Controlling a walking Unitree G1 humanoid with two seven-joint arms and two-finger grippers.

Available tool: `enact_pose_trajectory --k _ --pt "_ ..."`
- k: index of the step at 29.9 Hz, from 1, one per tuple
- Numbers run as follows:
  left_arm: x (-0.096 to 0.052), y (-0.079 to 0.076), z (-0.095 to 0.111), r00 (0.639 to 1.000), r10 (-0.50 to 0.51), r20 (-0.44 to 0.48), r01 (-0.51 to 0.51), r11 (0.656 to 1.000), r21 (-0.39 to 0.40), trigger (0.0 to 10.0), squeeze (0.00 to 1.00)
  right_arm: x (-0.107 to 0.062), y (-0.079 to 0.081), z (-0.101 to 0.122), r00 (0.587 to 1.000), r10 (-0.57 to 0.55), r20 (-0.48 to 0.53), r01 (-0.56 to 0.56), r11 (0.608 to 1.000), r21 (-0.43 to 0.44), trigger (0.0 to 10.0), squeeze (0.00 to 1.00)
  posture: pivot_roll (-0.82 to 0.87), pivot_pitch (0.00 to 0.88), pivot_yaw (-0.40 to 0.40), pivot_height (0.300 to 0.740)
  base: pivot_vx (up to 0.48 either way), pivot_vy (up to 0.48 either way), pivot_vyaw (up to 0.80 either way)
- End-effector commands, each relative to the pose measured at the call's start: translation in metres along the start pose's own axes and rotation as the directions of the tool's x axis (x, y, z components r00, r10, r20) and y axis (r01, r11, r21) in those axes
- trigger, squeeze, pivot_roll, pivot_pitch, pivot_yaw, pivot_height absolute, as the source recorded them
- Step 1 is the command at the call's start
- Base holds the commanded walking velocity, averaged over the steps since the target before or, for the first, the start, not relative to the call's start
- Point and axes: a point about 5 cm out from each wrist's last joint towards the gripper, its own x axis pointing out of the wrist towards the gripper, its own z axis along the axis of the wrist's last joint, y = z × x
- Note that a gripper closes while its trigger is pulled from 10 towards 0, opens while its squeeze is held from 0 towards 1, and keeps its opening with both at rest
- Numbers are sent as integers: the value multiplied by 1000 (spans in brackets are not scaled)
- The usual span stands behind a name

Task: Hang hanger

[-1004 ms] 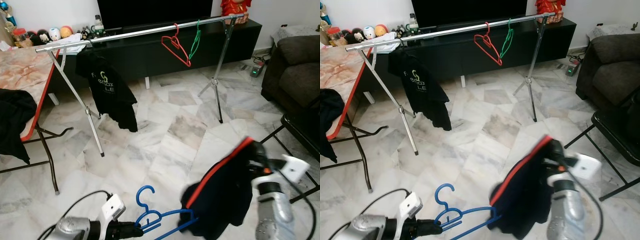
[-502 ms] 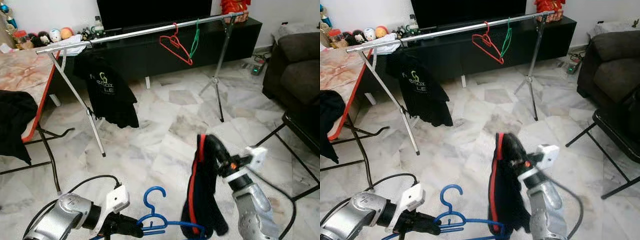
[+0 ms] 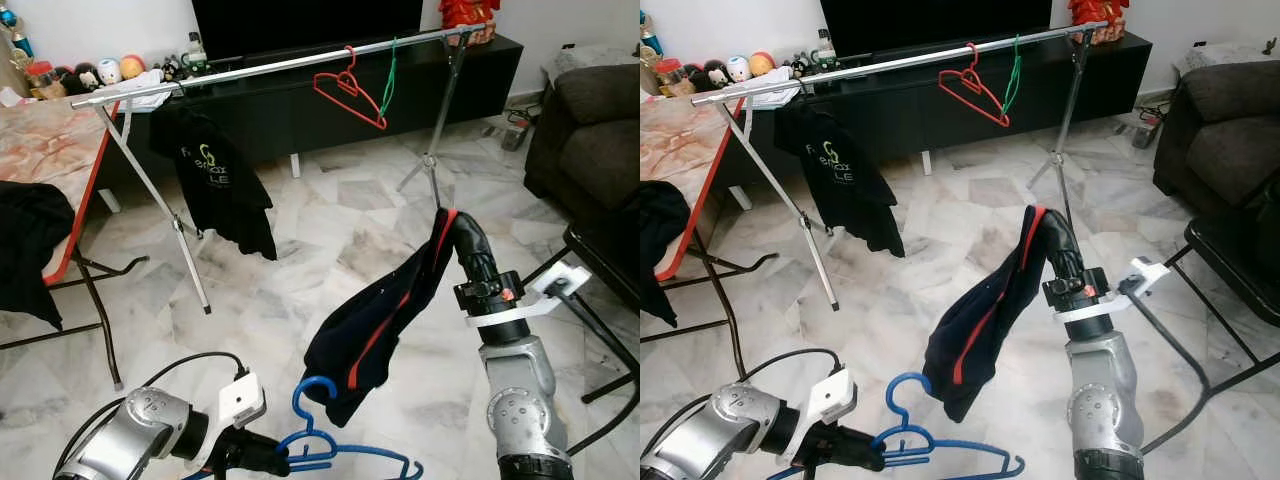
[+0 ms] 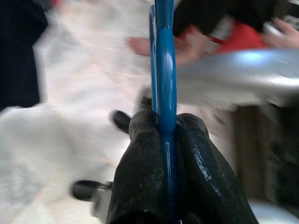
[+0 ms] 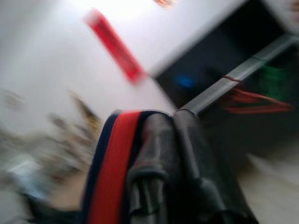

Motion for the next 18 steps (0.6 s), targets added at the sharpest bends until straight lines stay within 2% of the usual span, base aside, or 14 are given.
enact_pose_trajectory --k 1,3,6,9,10,12,15,18 --pt "-11 22 -8 971 241 3 -241 970 -17 10000 0 -8 -26 -5 967 -250 -44 243 962 -123 0 0 13 129 97 740 0 0 0" --pt "-14 30 -16 939 344 -9 -344 938 -34 10000 0 -14 -33 -4 945 -324 -33 316 937 -150 0 0 16 130 96 740 0 0 0" --pt "-20 40 -30 856 515 -37 -516 855 -50 10000 0 -23 -38 -2 913 -408 2 401 896 -190 0 0 19 129 94 740 0 0 0" --pt "-23 42 -52 769 633 -91 -639 758 -130 10000 0 -25 -34 4 900 -430 73 434 864 -255 0 0 14 127 93 740 0 0 0" --pt "-23 42 -52 769 633 -91 -639 758 -130 10000 0 -25 -34 4 900 -430 73 434 864 -255 0 0 14 127 93 740 0 0 0" --pt "-13 30 -80 748 648 -143 -664 731 -158 10000 0 -24 -29 15 880 -444 166 474 831 -290 0 0 8 125 93 740 0 0 0" --pt "-9 26 -88 734 660 -158 -679 711 -184 10000 0 -23 -29 20 866 -463 190 500 816 -289 0 0 8 125 93 740 0 0 0" --pt "-15 24 -110 623 747 -232 -781 580 -229 10000 0 -22 -24 22 860 -468 205 511 797 -321 0 0 6 115 84 740 0 0 0"
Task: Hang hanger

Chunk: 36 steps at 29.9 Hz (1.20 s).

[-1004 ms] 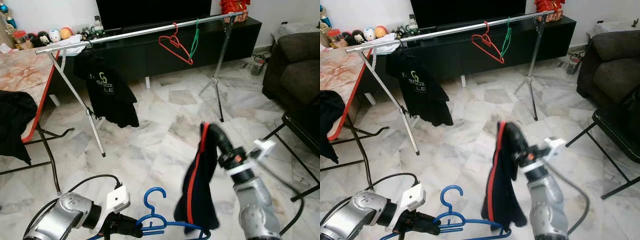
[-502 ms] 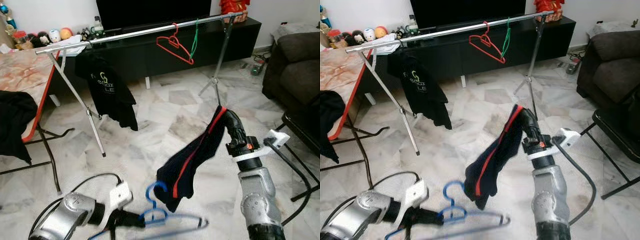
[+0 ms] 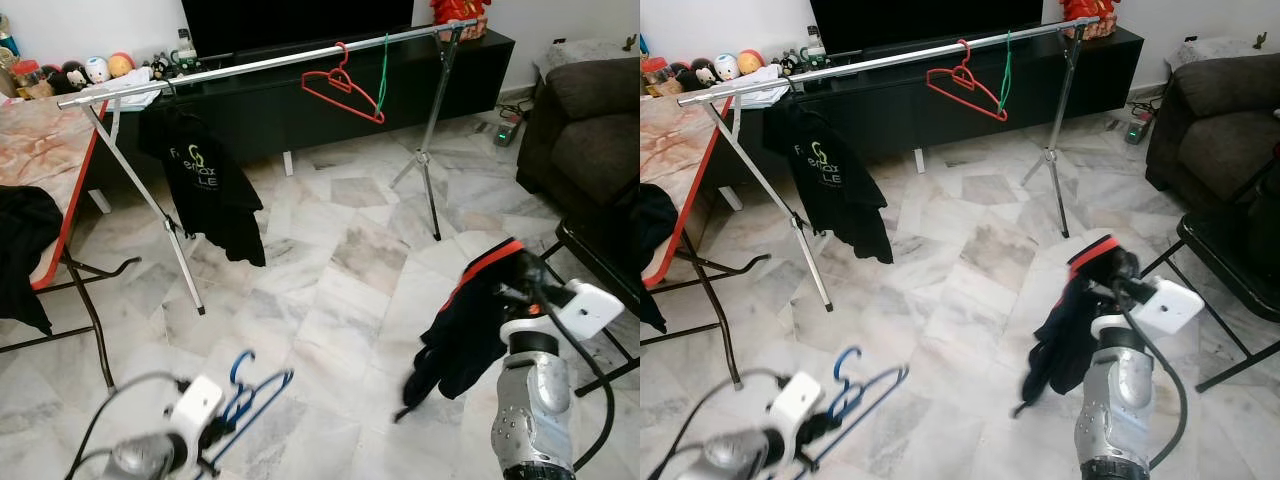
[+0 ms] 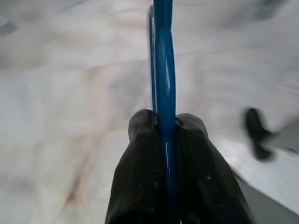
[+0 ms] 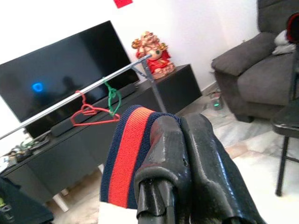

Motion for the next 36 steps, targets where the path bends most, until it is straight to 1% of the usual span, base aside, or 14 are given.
enact_pose_trajectory --k 1,3,5,9,11,12,14,15,16,18,22,27,30,36 --pt "-5 12 -15 993 116 -36 -118 992 -47 10000 0 0 7 9 999 15 40 -14 1000 -27 0 0 6 115 84 740 0 0 0" --pt "-10 15 -33 976 199 -89 -209 971 -113 10000 0 -6 9 6 999 22 27 -20 998 -58 0 0 3 101 81 740 0 0 0" --pt "-12 15 -41 967 229 -113 -244 960 -135 10000 0 -8 9 4 1000 20 21 -19 998 -68 0 0 5 99 81 740 0 0 0" --pt "-24 11 -76 913 325 -244 -378 901 -212 10000 0 -18 0 -2 998 -64 6 64 991 -117 0 0 -5 85 91 740 0 0 0" --pt "-29 6 -89 896 332 -297 -404 886 -229 10000 0 -23 3 -1 999 -39 21 42 982 -187 0 0 -12 79 93 740 0 0 0" --pt "-31 4 -94 889 331 -317 -412 879 -239 10000 0 -25 5 -1 999 -27 24 31 979 -204 1255 0 -8 76 94 740 0 0 0" --pt "-32 2 -97 885 330 -328 -417 875 -246 10000 0 -26 6 -1 999 -20 26 25 977 -212 1255 0 -7 74 95 740 0 0 0" --pt "-33 1 -101 878 336 -342 -435 858 -274 10000 0 -29 6 -2 999 -27 27 32 972 -233 8078 0 -9 66 96 740 0 0 0" --pt "-34 0 -103 875 337 -347 -443 846 -296 10000 0 -30 5 0 999 -35 36 43 967 -251 10000 0 -12 62 97 740 0 0 0" --pt "-34 -1 -104 871 341 -353 -455 832 -318 10000 0 -32 4 2 997 -52 58 65 962 -266 10000 0 -17 50 96 740 0 0 0" --pt "-34 -2 -105 869 345 -355 -460 828 -319 10000 0 -32 5 6 995 -60 79 80 956 -283 10000 0 -20 42 96 740 0 0 0" --pt "-36 0 -107 853 366 -371 -491 804 -336 10000 0 -31 12 10 993 -53 110 86 943 -322 10000 0 -20 19 88 740 0 0 0" --pt "-37 -2 -110 848 364 -384 -499 793 -349 10000 0 -30 20 8 995 -12 99 46 937 -347 10000 0 -18 13 85 740 0 0 0" --pt "-40 -5 -117 841 355 -409 -507 782 -363 10000 0 -30 21 5 997 -13 74 39 930 -364 10000 0 -14 12 86 740 0 0 0"
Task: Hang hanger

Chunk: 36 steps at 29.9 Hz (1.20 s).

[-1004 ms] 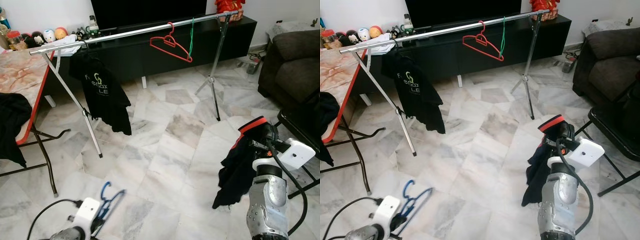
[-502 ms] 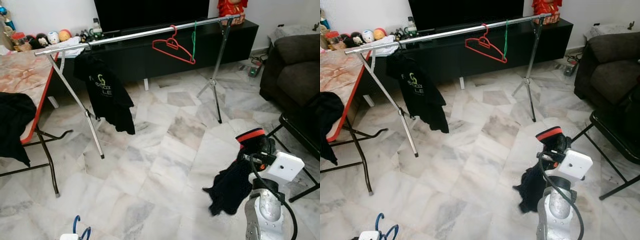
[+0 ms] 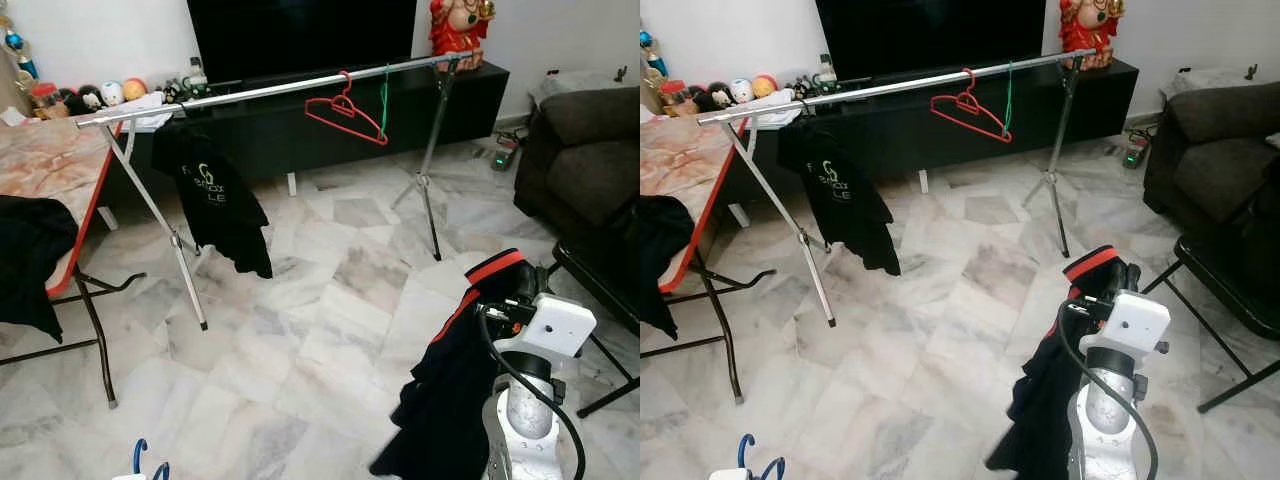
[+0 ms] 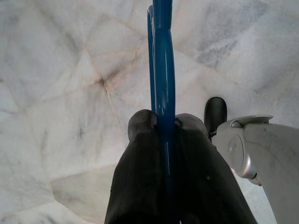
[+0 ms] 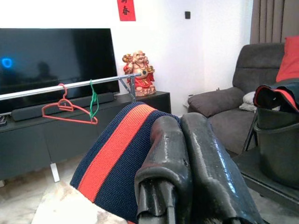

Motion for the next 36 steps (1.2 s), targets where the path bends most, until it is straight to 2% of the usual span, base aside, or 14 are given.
enact_pose_trajectory --k 1,19,29,31,36 --pt "-2 4 -9 999 16 -34 -16 1000 -17 10000 0 3 5 10 999 22 42 -22 1000 -1 10000 0 -14 12 86 740 0 0 0" --pt "-1 1 -7 999 7 -48 -8 1000 -23 10000 0 4 11 10 997 71 35 -71 997 14 10000 0 0 60 86 740 0 0 725" --pt "-1 7 -6 998 11 -56 -12 1000 -8 10000 0 5 11 10 997 73 36 -74 997 15 10000 0 3 68 91 740 0 0 800" --pt "-1 8 -6 998 12 -59 -13 1000 -10 10000 0 6 10 11 998 50 39 -52 997 48 10000 0 3 68 91 740 0 0 0" --pt "-1 8 -7 998 11 -64 -12 1000 -5 10000 0 7 10 11 998 47 38 -48 998 44 10000 0 4 69 90 740 0 121 0"
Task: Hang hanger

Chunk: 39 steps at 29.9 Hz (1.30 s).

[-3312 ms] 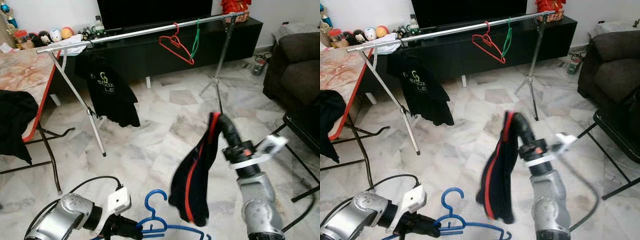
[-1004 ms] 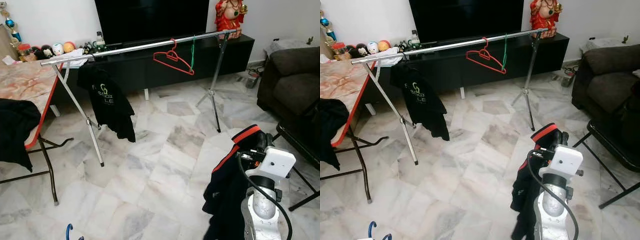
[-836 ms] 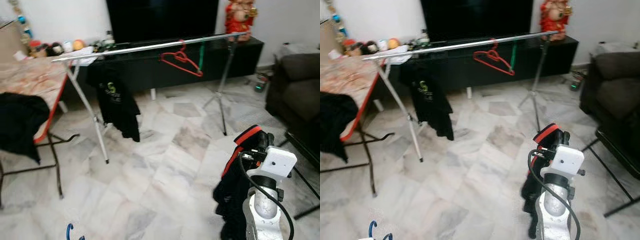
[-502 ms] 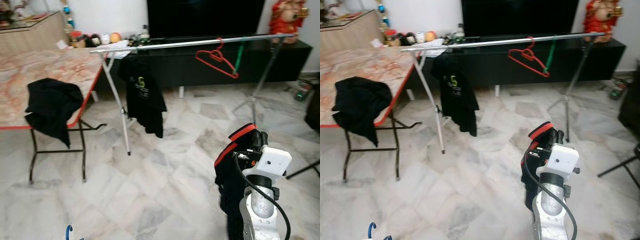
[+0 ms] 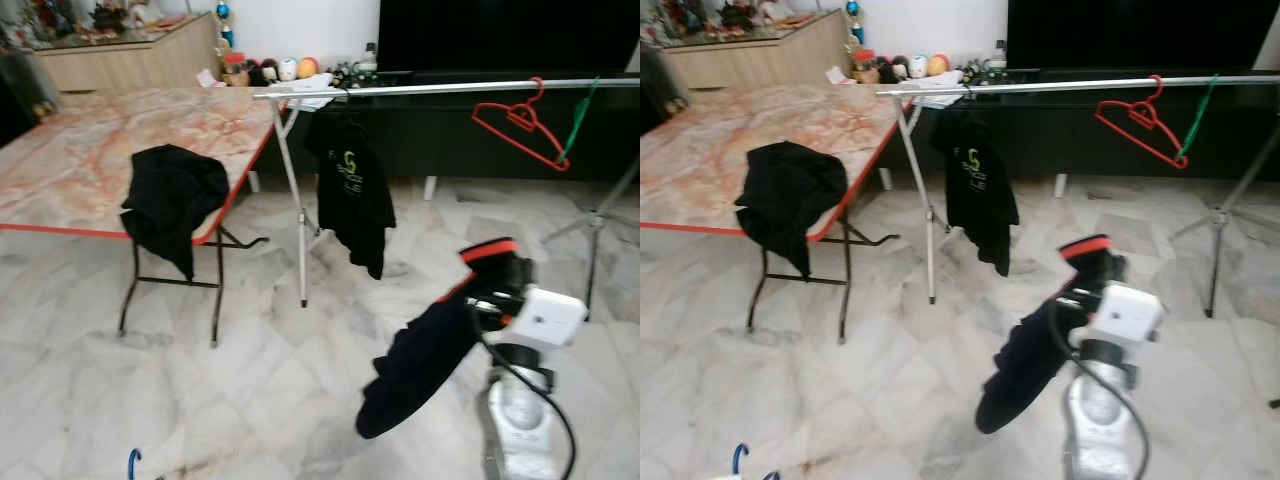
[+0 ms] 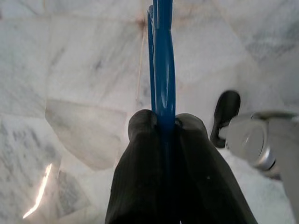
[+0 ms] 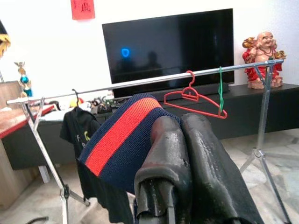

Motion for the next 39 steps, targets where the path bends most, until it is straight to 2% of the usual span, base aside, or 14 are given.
enact_pose_trajectory --k 1,25,31,39 --pt "-2 6 -10 999 16 -38 -15 1000 18 10000 0 3 -2 6 999 -12 31 12 1000 12 10000 0 4 69 90 740 0 356 0" --pt "-2 -1 -15 999 -1 -53 3 999 32 10000 0 7 0 7 999 -11 38 11 1000 0 10000 0 3 51 91 740 0 366 0" --pt "-1 -9 -16 998 -12 -57 14 999 32 10000 0 8 1 7 999 -6 38 6 1000 2 10000 0 2 37 90 740 0 368 0" --pt "-2 -11 -17 998 -20 -61 22 999 38 10000 0 9 4 6 999 -4 34 4 1000 8 10000 0 6 30 90 740 0 369 0"
